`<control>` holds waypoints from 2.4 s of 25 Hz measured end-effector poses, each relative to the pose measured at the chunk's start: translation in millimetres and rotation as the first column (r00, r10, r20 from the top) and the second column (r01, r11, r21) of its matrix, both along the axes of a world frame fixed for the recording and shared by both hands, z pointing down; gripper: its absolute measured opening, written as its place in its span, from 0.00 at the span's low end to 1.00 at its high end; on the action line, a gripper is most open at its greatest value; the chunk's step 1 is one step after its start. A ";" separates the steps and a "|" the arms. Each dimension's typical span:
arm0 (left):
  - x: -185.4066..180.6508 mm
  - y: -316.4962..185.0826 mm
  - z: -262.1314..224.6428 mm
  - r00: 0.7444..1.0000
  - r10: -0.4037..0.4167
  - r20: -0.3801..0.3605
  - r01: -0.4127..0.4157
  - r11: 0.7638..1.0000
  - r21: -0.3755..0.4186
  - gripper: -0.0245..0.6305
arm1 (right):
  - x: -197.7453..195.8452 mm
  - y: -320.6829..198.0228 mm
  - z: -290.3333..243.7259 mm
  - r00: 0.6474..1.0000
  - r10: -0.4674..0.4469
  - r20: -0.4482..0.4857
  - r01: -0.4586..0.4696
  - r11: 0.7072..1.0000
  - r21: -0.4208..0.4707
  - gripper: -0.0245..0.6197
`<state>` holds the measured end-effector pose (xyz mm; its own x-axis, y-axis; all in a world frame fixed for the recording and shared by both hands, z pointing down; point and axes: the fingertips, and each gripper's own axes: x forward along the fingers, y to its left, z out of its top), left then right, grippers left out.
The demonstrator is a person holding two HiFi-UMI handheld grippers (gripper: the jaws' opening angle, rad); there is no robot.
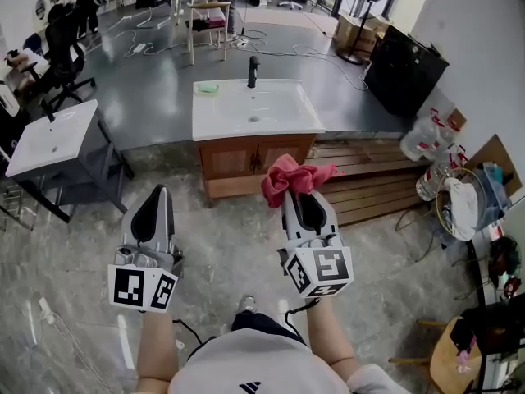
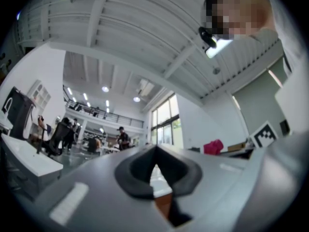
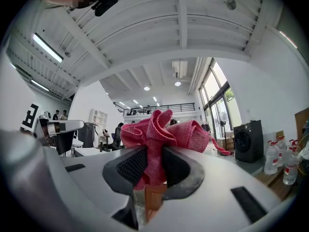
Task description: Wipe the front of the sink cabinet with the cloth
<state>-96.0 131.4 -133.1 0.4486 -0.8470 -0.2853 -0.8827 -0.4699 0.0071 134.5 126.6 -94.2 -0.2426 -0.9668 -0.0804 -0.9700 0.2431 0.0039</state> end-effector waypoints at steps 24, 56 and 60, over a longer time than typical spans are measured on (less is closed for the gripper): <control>28.0 -113.6 15.0 1.000 -0.030 -0.001 0.030 0.999 -0.029 0.05 | 28.1 -121.1 20.6 0.999 -0.040 0.014 0.040 0.999 -0.034 0.18; -10.9 -352.1 91.6 0.983 0.185 0.018 -0.179 0.968 -0.177 0.05 | -35.7 -311.9 93.2 0.994 0.107 0.015 -0.102 0.976 -0.194 0.19; -4.5 -356.0 115.7 0.982 0.187 0.022 -0.178 0.961 -0.210 0.05 | -33.8 -316.8 120.3 0.995 0.099 0.022 -0.091 0.968 -0.234 0.19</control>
